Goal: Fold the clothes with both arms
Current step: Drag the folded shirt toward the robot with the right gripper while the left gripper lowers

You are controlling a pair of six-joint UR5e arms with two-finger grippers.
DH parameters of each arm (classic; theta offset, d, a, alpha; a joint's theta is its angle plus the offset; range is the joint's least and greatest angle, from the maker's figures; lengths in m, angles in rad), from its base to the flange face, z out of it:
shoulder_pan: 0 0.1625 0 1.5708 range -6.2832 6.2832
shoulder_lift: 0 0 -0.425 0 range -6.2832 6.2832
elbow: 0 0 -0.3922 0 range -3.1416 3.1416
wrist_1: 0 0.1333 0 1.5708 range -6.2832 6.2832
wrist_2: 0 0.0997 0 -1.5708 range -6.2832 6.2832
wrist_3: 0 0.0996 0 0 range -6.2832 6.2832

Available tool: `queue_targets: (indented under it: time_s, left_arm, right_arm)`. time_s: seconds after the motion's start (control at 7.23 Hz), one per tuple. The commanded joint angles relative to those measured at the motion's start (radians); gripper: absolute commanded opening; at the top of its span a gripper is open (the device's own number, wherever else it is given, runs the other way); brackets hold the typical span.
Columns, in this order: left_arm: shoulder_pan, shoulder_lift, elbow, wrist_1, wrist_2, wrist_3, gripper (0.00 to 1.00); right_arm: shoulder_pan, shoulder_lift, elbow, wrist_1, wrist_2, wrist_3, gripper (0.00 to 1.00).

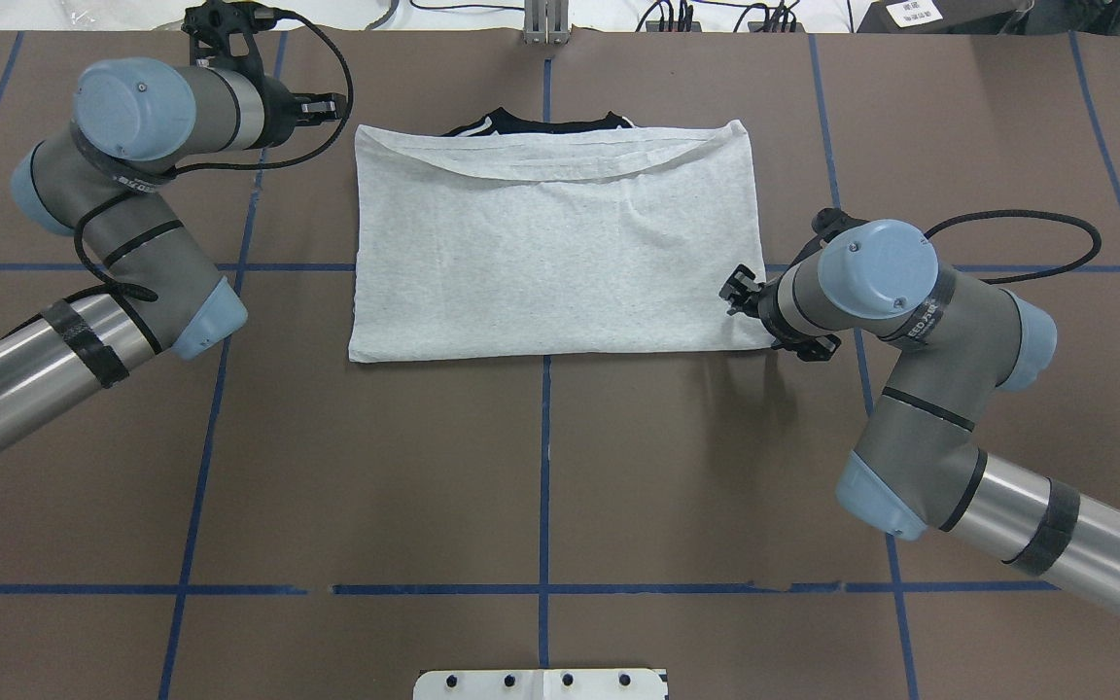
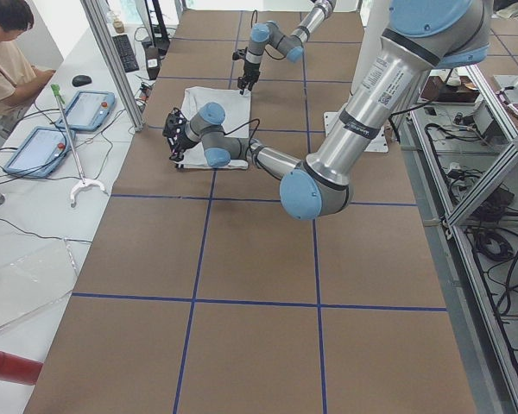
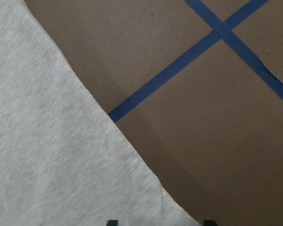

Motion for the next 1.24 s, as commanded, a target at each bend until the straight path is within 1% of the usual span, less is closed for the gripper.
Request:
queue_targets:
  time_s: [0.0, 0.14, 0.41, 0.55, 0.69, 0.83, 0.97, 1.11]
  left_arm:
    - [0.001, 0.002, -0.001, 0.0, 0.0, 0.001, 0.58]
    - [0.001, 0.002, 0.001, 0.0, 0.0, 0.001, 0.58]
    - [0.001, 0.008, 0.001, 0.004, 0.0, 0.001, 0.58]
    - [0.002, 0.008, 0.001, 0.004, 0.0, -0.001, 0.58]
    - [0.002, 0.007, -0.001, 0.006, 0.0, -0.001, 0.58]
    - [0.01, 0.007, -0.013, 0.006, 0.0, -0.002, 0.58]
    - [0.023, 0.025, -0.065, 0.009, -0.003, -0.002, 0.64]
    - [0.031, 0.046, -0.095, 0.01, -0.074, -0.013, 1.0]
  right_arm:
    - [0.001, -0.014, 0.001, 0.0, -0.003, 0.002, 0.37]
    - [-0.001, -0.014, 0.001, -0.002, -0.003, 0.002, 0.0]
    - [0.002, -0.013, 0.013, -0.002, -0.009, 0.003, 0.0]
    - [0.005, -0.016, 0.059, -0.015, -0.006, 0.008, 0.0]
    - [0.001, -0.08, 0.138, -0.015, -0.003, 0.008, 0.0]
    - [-0.022, -0.164, 0.268, -0.017, 0.003, 0.016, 0.0]
    - [-0.079, -0.212, 0.358, -0.015, 0.009, 0.142, 0.0]
    - [-0.161, -0.237, 0.435, -0.027, 0.002, 0.21, 0.0]
